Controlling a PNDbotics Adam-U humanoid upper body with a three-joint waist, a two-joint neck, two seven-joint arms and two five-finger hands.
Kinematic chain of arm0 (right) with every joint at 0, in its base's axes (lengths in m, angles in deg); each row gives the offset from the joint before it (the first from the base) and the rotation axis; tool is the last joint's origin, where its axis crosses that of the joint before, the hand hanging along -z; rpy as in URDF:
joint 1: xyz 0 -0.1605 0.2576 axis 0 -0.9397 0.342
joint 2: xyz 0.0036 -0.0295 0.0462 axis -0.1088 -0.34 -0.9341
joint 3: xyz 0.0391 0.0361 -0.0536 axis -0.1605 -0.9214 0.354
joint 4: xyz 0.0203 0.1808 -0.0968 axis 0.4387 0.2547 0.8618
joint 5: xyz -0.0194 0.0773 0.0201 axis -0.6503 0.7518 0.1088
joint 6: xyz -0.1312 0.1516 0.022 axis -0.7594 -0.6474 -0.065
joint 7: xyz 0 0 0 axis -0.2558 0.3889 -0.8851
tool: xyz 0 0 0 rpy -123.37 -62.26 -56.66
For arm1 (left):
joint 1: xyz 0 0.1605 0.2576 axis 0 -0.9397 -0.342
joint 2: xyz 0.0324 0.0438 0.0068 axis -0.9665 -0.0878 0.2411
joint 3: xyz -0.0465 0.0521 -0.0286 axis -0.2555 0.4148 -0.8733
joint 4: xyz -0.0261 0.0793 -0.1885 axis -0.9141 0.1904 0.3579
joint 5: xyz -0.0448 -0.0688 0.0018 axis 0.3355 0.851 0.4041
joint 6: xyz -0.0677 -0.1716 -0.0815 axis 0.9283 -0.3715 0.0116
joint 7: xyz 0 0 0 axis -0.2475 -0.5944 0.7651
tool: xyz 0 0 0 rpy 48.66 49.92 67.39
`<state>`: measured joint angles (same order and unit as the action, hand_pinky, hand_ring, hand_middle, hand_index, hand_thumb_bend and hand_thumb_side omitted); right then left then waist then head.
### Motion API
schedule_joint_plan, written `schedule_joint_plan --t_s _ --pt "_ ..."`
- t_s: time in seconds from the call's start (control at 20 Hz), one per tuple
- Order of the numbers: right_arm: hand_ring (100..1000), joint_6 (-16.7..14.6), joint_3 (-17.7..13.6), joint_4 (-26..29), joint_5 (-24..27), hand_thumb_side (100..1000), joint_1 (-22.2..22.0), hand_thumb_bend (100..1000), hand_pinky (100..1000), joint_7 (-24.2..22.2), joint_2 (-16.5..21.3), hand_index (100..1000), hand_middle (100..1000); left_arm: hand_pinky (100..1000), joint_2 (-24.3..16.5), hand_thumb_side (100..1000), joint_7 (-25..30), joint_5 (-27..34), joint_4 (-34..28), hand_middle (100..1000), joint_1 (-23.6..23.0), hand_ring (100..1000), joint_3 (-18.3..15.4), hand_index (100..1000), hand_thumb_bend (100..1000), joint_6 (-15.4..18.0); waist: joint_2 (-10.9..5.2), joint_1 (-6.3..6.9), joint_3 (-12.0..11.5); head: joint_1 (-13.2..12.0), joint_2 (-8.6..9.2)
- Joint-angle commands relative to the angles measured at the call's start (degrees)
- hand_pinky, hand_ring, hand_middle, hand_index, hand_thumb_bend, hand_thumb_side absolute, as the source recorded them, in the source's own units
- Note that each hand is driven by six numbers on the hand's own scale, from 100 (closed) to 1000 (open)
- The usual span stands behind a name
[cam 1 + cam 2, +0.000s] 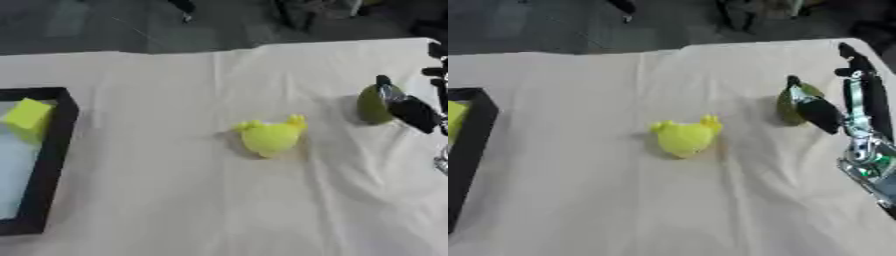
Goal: Pick up the objects with one hand, pass them to the other hand, and then place them into the box on the other side of the table.
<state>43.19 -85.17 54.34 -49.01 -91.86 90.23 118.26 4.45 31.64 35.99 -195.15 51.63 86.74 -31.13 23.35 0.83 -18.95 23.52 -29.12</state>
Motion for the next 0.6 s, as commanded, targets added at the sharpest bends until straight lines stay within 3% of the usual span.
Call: schedule_joint_plan --t_s 0.05,0.6 --pt "814 10.0 -2.0 -0.2 0.3 432 -0.7 369 821 10.3 0.8 975 918 748 -1.5 917 -0.4 0.5 -1.5 790 0.5 900 -1.0 786 201 0.2 -0.91 0.62 -0.5 1.1 -0.46" --pt "816 7.2 -4.4 -2.8 1.5 463 -2.5 355 826 10.3 -0.1 974 918 751 -1.7 916 -0.9 1.0 -1.9 770 0.1 900 -1.7 783 197 0.7 -0.44 1.05 -2.3 3.4 -0.11"
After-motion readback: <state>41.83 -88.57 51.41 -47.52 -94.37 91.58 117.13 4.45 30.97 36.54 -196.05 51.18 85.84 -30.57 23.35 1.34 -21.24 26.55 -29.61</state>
